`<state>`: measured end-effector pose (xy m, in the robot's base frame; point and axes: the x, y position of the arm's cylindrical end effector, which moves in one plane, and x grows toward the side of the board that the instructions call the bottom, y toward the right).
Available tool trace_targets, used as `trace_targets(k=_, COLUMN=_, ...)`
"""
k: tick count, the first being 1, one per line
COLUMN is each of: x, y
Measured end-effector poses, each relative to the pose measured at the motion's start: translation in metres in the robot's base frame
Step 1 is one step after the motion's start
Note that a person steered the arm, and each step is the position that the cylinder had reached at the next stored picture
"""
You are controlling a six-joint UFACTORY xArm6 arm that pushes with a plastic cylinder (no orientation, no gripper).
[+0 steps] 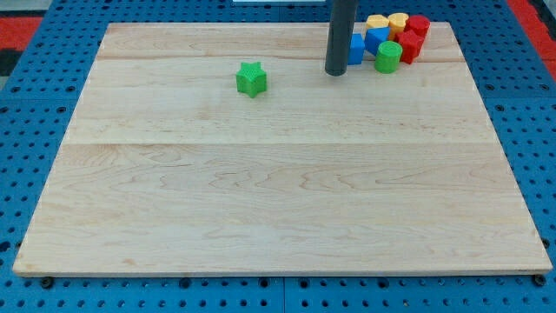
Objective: Move the blue cube closer to the blue triangle
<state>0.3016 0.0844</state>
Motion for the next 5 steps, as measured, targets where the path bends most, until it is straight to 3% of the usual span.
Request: trace_targets(k=5, x=-0.045, y=0.032)
